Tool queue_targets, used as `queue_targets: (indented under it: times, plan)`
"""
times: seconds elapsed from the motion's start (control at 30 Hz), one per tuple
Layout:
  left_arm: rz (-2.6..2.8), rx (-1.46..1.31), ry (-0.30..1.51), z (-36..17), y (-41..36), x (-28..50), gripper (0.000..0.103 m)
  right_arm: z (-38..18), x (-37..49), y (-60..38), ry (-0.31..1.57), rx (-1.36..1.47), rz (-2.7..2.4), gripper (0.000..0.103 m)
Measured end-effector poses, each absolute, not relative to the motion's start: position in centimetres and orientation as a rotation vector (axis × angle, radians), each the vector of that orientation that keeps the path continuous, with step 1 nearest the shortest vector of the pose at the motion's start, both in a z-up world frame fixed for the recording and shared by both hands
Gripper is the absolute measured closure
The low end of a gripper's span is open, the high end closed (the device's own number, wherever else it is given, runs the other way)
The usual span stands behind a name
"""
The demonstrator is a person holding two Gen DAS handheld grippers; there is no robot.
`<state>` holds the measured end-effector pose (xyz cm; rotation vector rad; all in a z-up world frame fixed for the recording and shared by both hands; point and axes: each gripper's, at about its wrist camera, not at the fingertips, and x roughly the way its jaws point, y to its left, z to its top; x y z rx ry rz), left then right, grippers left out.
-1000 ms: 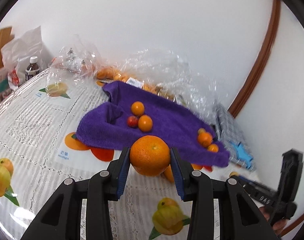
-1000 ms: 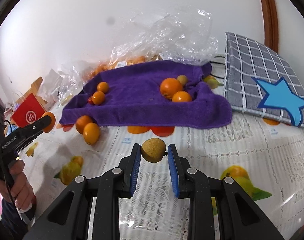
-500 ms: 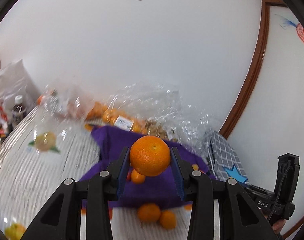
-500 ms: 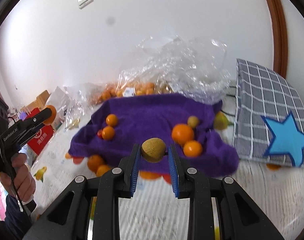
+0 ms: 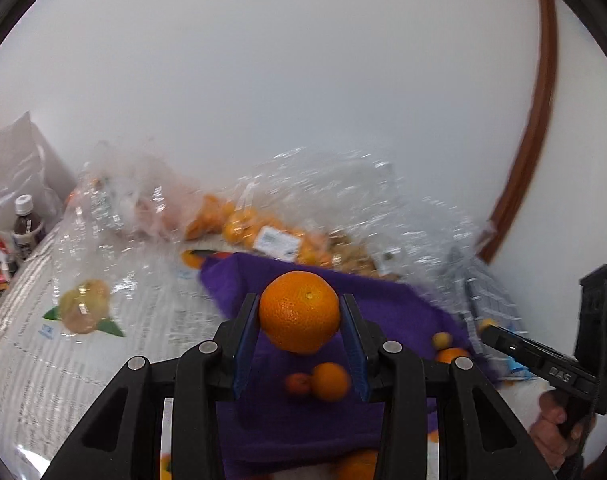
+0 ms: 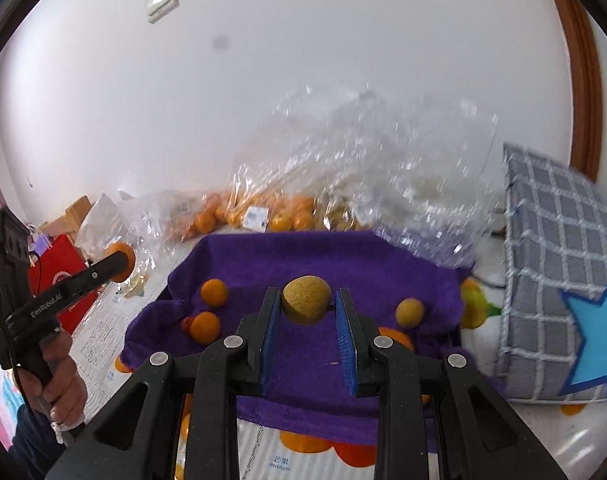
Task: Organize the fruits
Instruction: 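Carry both fruits over the purple towel and open both tools to release them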
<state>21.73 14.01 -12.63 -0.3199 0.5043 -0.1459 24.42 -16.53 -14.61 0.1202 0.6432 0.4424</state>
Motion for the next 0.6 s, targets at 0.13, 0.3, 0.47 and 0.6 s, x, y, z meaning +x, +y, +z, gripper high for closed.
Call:
queue_targets:
  times: [0.13, 0.3, 0.47, 0.6]
  plan:
    - [-0.162, -0.386, 0.553, -14.1, 15.0, 22.8, 0.065, -16.6, 25.1, -16.2, 0.687, 0.131, 0.461, 0.076]
    - [-0.17, -0.325, 0.564, -14.4, 14.1, 22.9, 0.065, -18.5, 25.5, -14.6, 0.754, 0.089, 0.494, 0.076]
    - [-0.189, -0.263, 0.62, -14.9, 12.5, 22.8, 0.065, -20.3, 25.4, -13.4, 0.802, 0.008, 0.471, 0.076]
    - [-0.195, -0.263, 0.675, -15.4, 12.1, 22.9, 0.065, -20.4, 25.5, -13.8, 0.807, 0.004, 0.448, 0.076]
